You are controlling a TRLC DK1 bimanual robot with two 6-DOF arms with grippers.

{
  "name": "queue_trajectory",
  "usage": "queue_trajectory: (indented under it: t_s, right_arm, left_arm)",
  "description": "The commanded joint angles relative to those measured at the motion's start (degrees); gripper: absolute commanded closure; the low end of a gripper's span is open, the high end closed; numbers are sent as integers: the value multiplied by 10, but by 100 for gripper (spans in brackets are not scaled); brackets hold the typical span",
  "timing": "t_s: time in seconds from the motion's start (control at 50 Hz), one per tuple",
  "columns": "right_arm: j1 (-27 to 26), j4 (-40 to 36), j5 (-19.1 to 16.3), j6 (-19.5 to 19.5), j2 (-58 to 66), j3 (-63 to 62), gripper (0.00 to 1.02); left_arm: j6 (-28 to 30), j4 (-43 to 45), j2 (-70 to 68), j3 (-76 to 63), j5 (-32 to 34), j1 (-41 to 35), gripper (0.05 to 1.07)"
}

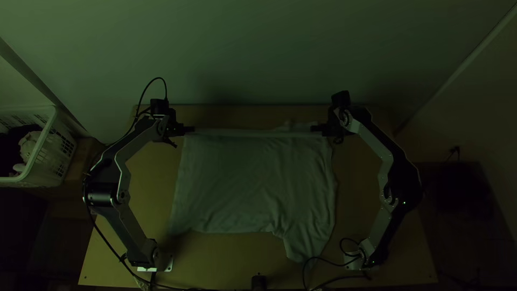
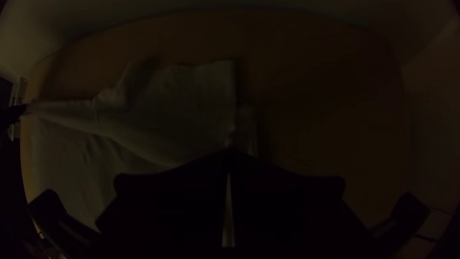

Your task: Fold the t-shirt

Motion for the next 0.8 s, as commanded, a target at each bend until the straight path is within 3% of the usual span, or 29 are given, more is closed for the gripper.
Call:
queue_trajectory:
  t_s: [0.0, 0.64, 0.78]
  right_arm:
    - [4, 7, 6, -7, -46, -47, 100]
    - [25, 91, 6, -1, -165, -270, 100]
    - [24, 91, 6, 4, -167, -293, 95]
  left_arm:
    - [-5, 11, -45, -41, 0, -1, 105]
    - [-2, 70, -143, -242, 0, -12, 105]
    - [-2, 91, -143, -262, -1, -11, 105]
